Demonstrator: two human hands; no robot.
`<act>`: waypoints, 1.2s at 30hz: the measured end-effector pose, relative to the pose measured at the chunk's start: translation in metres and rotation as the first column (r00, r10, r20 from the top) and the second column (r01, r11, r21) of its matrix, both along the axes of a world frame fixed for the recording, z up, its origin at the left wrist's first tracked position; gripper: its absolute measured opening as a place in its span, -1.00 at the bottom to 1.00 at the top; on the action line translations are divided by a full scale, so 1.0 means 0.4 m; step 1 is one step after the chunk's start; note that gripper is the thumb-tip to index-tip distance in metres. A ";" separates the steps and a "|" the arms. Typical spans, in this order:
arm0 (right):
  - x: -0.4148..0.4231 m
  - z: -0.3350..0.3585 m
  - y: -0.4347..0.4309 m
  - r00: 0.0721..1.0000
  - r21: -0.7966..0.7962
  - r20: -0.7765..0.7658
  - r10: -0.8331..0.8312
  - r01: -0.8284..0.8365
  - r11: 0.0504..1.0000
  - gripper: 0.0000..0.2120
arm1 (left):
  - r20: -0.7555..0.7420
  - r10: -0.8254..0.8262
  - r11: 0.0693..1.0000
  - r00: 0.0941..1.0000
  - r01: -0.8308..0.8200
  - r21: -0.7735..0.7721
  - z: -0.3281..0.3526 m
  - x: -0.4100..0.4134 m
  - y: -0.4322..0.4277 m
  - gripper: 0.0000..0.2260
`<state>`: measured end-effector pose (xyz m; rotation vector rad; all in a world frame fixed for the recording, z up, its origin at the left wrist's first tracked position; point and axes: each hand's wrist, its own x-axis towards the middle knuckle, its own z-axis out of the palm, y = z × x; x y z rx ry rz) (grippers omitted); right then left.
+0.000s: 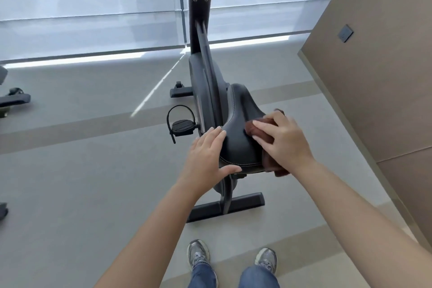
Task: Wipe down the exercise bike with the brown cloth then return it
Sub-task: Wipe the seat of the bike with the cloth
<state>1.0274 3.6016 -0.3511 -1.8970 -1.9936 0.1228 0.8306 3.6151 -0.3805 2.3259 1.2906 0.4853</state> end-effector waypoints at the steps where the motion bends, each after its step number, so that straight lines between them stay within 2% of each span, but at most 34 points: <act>1: -0.012 0.002 0.045 0.999 -0.050 -0.013 -0.031 0.030 0.998 -0.72 | 0.001 0.001 1.000 1.000 -0.001 0.000 0.004 0.014 0.005 -0.20; 4: -0.005 -0.002 0.080 0.998 -0.159 -0.055 -0.032 0.023 0.987 -0.69 | -0.022 -0.015 1.000 1.000 0.015 -0.007 0.022 0.051 0.026 -0.12; 9: 0.069 -0.015 -0.068 0.969 -0.025 -0.246 0.012 -0.019 1.000 -0.71 | -0.120 -0.063 0.995 0.991 0.054 -0.082 0.038 0.118 0.061 -0.02; 11: 0.084 -0.021 -0.021 0.959 -0.052 -0.283 -0.010 -0.005 0.999 -0.71 | -0.148 -0.038 0.993 0.988 0.021 -0.118 0.040 0.146 0.073 -0.01; 13: 0.100 -0.020 0.069 0.940 -0.144 -0.332 -0.073 0.026 0.989 -0.72 | -0.204 -0.034 0.991 0.978 0.007 -0.132 0.042 0.172 0.085 0.00; 15: 0.120 -0.019 0.153 0.893 -0.268 -0.437 -0.110 -0.013 0.963 -0.73 | -0.254 -0.029 0.991 0.967 -0.004 -0.131 0.043 0.190 0.098 0.02; 17: 0.147 -0.030 0.187 0.842 -0.323 -0.531 -0.100 -0.091 0.942 -0.74 | -0.297 -0.027 0.992 0.954 -0.011 -0.125 0.043 0.198 0.104 0.02; 22: 0.229 -0.054 0.128 0.742 -0.270 -0.670 0.030 -0.281 0.921 -0.65 | -0.321 0.003 0.978 0.947 -0.070 -0.195 0.054 0.208 0.098 0.00; 25: 0.244 -0.082 0.179 0.700 -0.263 -0.712 0.057 -0.342 0.902 -0.68 | -0.367 0.015 0.965 0.930 -0.109 -0.238 0.062 0.218 0.099 0.02; 29: 0.189 -0.114 0.310 0.648 -0.212 -0.761 0.021 -0.279 0.936 -0.71 | -0.399 0.042 0.945 0.916 -0.166 -0.281 0.070 0.232 0.098 0.03; 32: 0.156 -0.122 0.365 0.566 -0.216 -0.824 -0.029 -0.266 0.939 -0.71 | -0.427 0.070 0.941 0.901 -0.202 -0.271 0.073 0.238 0.098 0.02; 34: 0.185 -0.127 0.350 0.514 -0.239 -0.857 -0.021 -0.362 0.901 -0.71 | -0.429 0.070 0.937 0.901 -0.206 -0.280 0.080 0.241 0.098 0.02; 36: 0.247 -0.137 0.295 0.464 -0.265 -0.886 0.004 -0.512 0.817 -0.73 | -0.435 0.067 0.936 0.898 -0.208 -0.286 0.086 0.244 0.098 0.02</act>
